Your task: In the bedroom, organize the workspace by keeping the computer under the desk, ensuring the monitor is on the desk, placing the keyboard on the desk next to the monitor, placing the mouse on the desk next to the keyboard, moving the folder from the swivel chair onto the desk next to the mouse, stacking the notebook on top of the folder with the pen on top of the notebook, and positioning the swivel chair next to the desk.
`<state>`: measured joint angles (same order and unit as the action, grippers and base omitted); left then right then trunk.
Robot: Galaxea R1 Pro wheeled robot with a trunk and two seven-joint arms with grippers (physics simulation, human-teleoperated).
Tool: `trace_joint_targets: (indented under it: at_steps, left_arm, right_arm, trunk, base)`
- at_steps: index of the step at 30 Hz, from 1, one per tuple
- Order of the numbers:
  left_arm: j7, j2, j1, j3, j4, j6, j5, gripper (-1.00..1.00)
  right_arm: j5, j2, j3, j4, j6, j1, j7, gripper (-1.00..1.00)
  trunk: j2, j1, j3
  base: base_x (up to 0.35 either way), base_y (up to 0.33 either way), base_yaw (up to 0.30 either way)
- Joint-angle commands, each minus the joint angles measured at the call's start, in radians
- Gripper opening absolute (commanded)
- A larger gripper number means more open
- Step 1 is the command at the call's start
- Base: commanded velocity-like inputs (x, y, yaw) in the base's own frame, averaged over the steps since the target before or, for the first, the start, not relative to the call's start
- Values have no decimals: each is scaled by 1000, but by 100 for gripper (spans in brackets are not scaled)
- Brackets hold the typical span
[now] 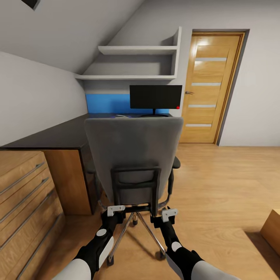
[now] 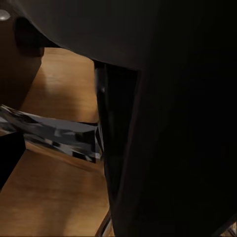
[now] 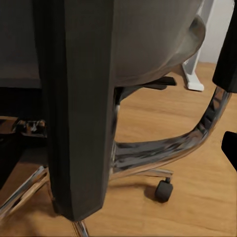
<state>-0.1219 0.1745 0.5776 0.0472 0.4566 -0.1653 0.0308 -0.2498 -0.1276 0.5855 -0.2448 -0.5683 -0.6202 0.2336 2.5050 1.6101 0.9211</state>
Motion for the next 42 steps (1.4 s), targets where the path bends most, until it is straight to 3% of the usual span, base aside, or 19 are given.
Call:
trace_joint_targets:
  at_steps: [1, 42]
  left_arm:
    - [-7, 0, 1, 5, -1, -3, 3, 100]
    - [-7, 0, 1, 5, -1, -3, 3, 100]
  right_arm:
    - [-9, 0, 7, 1, -4, -1, 6, 100]
    - [-6, 3, 7, 45, -4, -1, 0, 100]
  trunk:
    - [0, 0, 1]
    - [0, 0, 1]
  base:
    - [265, 0, 0]
    - [264, 0, 0]
